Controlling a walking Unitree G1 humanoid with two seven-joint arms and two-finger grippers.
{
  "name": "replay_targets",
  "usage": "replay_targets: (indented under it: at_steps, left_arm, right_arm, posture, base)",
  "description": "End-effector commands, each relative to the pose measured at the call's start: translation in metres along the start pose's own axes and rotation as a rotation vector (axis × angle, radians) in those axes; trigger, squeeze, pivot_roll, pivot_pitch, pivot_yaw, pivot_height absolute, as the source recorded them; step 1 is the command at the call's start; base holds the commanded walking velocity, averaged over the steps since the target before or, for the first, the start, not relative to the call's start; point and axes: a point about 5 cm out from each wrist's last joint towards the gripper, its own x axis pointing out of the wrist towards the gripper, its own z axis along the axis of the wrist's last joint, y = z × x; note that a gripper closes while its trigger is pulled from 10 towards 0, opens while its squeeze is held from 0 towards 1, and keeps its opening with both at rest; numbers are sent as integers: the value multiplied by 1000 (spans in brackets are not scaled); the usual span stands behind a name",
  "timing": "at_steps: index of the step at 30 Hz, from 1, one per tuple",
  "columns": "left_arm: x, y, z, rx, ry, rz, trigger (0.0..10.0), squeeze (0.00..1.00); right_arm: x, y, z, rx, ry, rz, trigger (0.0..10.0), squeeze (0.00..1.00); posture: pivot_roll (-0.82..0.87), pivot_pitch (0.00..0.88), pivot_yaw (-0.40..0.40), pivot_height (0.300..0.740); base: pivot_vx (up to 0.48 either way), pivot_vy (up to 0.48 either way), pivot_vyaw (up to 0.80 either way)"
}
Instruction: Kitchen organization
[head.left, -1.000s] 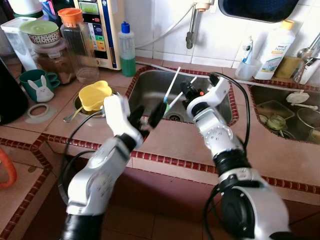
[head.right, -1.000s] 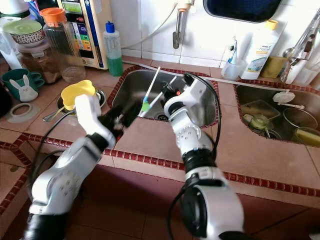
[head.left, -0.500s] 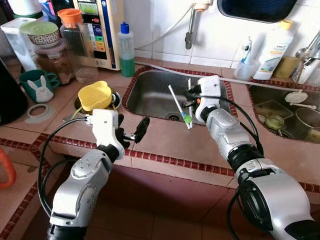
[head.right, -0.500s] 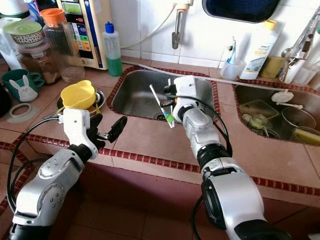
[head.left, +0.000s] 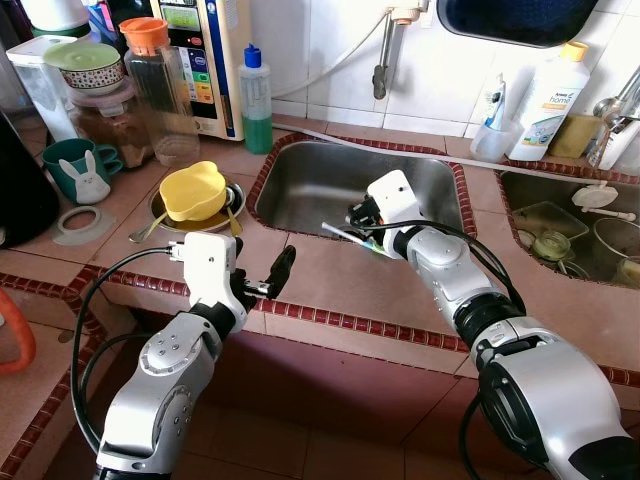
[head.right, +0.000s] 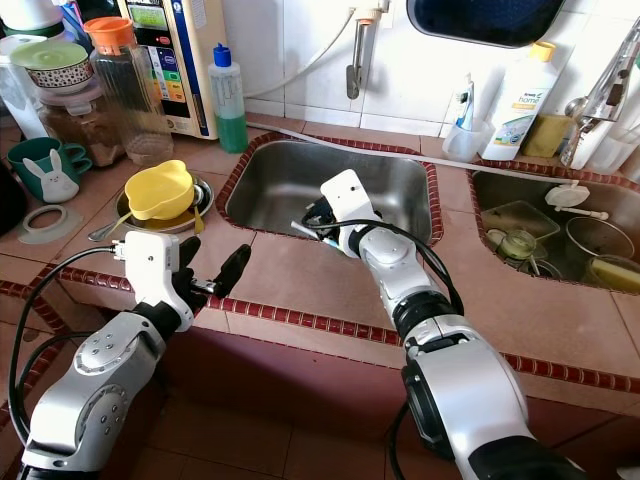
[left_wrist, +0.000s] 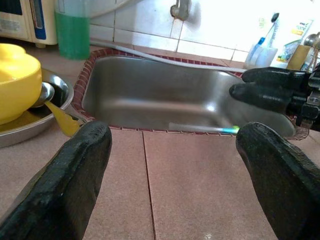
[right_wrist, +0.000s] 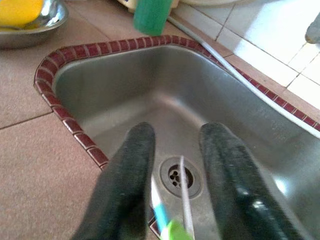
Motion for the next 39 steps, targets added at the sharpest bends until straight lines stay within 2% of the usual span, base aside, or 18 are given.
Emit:
replay_targets:
  at_steps: [1, 10, 17, 22, 27, 29, 32, 33, 36, 38, 39]
  left_arm:
    - [2, -5, 4, 21, -22, -25, 10000, 1000]
    - [4, -8, 5, 29, -39, -26, 10000, 1000]
    - [4, -9, 4, 30, -42, -21, 10000, 1000]
    - [7, -7, 7, 68, -56, -1, 10000, 1000]
    - [9, -4, 11, 78, -79, 38, 10000, 1000]
    - [8, 0, 16, 104, -117, 88, 10000, 1000]
    - [7, 4, 17, 126, -130, 119, 10000, 1000]
    - [4, 9, 17, 126, -137, 156, 10000, 1000]
    - [1, 13, 19, 143, -160, 195, 10000, 1000]
    - [-1, 12, 20, 164, -169, 197, 10000, 1000]
    - [-2, 12, 21, 159, -170, 200, 10000, 855]
  right_arm:
    - [-2, -4, -3, -5, 13, 0, 10000, 1000]
    - [-3, -6, -4, 0, 5, -16, 10000, 1000]
    - [0, -7, 7, 50, -43, -20, 10000, 1000]
    - [-1, -17, 25, 172, -159, -36, 10000, 1000]
    - [-3, -21, 29, 252, -224, -35, 10000, 1000]
    - [-10, -25, 26, 323, -284, -68, 10000, 1000]
    - [-17, -26, 22, 337, -307, -105, 10000, 1000]
    - [-27, -25, 18, 359, -340, -143, 10000, 1000]
    - [-45, -21, 16, 411, -370, -196, 10000, 1000]
    - [-55, -17, 16, 405, -381, -212, 10000, 1000]
    - [-61, -14, 15, 408, -382, -222, 10000, 1000]
  posture:
    - [163, 0, -8, 740]
    - [167, 0, -16, 740]
    - [168, 0, -18, 740]
    - [156, 0, -20, 740]
    - [145, 0, -21, 740]
    - [121, 0, -20, 740]
    - [110, 0, -19, 740]
    - [98, 0, -16, 740]
    - [96, 0, -16, 740]
    - [76, 0, -7, 740]
    - [65, 0, -1, 740]
  base:
    - [0, 0, 0]
    - [0, 0, 0]
    - [0, 0, 0]
    - [0, 0, 0]
    - [0, 0, 0]
    - [0, 0, 0]
    - [0, 0, 0]
    - [0, 0, 0]
    - [0, 0, 0]
    - [0, 0, 0]
    - [0, 0, 0]
